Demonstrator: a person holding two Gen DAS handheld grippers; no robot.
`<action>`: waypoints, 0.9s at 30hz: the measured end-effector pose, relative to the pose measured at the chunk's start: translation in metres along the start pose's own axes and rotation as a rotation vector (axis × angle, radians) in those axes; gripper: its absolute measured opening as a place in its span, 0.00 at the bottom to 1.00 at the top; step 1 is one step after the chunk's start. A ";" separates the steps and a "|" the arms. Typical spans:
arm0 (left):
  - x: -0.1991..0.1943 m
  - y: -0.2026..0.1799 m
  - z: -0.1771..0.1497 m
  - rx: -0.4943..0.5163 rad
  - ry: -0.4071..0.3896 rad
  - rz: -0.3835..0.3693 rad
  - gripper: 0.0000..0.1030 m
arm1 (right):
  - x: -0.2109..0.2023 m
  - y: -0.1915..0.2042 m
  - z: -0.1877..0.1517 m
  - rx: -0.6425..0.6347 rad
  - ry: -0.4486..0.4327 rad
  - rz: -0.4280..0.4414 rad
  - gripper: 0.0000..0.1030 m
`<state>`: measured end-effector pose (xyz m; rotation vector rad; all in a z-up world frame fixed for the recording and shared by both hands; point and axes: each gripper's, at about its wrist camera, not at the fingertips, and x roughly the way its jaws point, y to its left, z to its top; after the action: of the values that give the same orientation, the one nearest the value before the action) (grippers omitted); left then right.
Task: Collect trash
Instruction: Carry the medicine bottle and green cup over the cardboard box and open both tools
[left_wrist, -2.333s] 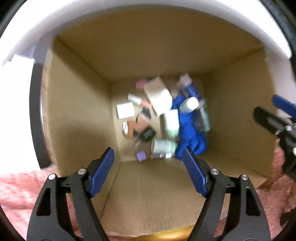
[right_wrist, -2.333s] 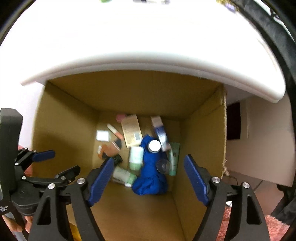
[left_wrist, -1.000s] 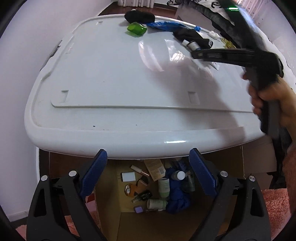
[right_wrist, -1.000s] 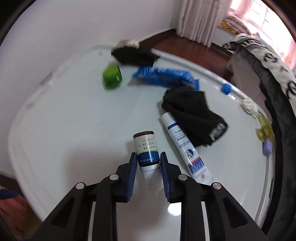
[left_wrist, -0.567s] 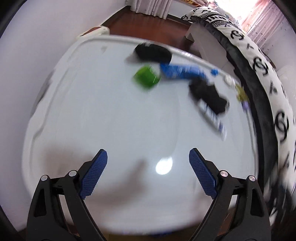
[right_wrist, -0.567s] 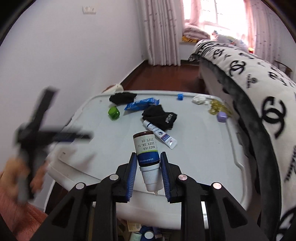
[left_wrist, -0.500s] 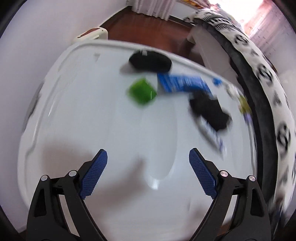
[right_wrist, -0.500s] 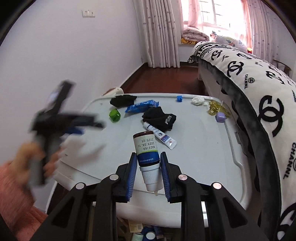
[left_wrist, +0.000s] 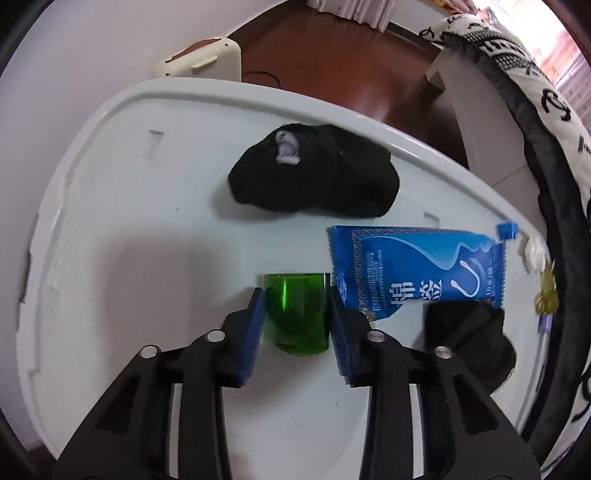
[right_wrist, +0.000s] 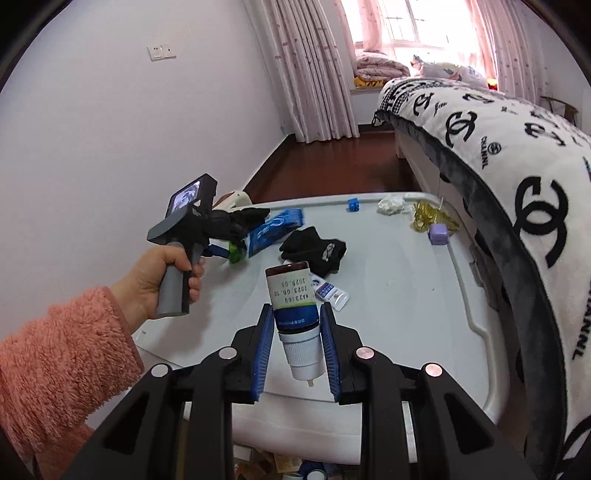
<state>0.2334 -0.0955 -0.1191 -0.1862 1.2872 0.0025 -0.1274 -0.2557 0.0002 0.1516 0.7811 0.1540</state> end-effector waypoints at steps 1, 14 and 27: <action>-0.005 0.001 -0.003 0.003 -0.007 -0.009 0.32 | -0.003 0.000 0.000 -0.002 -0.009 -0.009 0.25; -0.144 0.035 -0.212 0.369 -0.070 -0.030 0.32 | -0.027 0.017 -0.014 0.012 -0.017 -0.015 0.24; -0.053 0.077 -0.365 0.429 0.357 -0.002 0.63 | 0.021 0.027 -0.161 0.148 0.530 -0.032 0.71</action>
<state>-0.1376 -0.0646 -0.1767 0.1897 1.6092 -0.3188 -0.2294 -0.2127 -0.1221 0.2436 1.3241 0.1063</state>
